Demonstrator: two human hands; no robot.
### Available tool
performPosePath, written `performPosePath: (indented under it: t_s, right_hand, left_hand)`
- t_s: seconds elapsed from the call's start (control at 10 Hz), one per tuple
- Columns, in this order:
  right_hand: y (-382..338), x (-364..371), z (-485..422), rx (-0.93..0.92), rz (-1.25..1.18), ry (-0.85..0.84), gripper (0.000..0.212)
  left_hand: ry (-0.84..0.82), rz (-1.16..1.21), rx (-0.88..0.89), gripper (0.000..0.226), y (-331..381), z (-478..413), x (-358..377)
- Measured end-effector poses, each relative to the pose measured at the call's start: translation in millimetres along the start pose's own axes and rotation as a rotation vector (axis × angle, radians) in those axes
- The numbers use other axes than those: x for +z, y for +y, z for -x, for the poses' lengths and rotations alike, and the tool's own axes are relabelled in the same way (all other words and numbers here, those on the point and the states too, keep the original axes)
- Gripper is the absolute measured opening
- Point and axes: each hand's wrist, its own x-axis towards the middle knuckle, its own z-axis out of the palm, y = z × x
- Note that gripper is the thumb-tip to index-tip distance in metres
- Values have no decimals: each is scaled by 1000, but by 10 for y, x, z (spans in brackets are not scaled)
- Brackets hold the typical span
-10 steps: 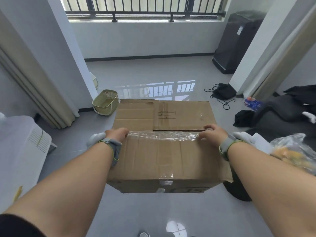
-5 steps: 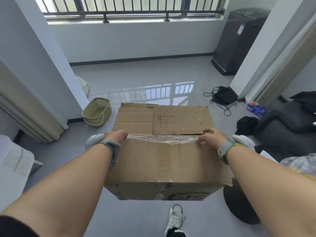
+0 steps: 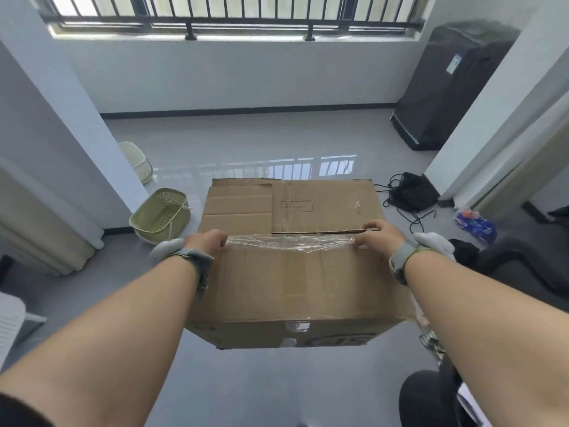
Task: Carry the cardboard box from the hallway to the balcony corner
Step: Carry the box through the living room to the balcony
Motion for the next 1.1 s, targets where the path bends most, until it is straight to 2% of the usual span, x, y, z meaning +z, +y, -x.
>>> performPosePath:
  t_s: [0.1,0.2,0.3,0.5,0.7,0.9,1.1]
  right_hand:
    - [-192,12,-276,4,8,-4,57]
    - [-436,77,-601,16,-7,8,55]
    - [-677,153,-880,26,-11,41,54]
    - [-1201,287,-1409,46,-58,78,58]
    - [-1588,262,-1856,76,-51,103,55]
    - [-1844,156,-2540,64,-35,81,56]
    - [-2132,-16,-3465,19,3,29,52]
  left_hand:
    - [-21,22,18,34,197,-255,-86]
    - [-52,146,41,22,412,-582,-228]
    - [-51,99,62,16,629,-941,-396]
    - [-14,94,62,37,1127,-1705,-787]
    - [19,97,93,17,1613,-2181,-1003]
    - [-16,60,109,24,2148,-2665,-1044]
    - [17,184,73,21,2770,-3046,-955]
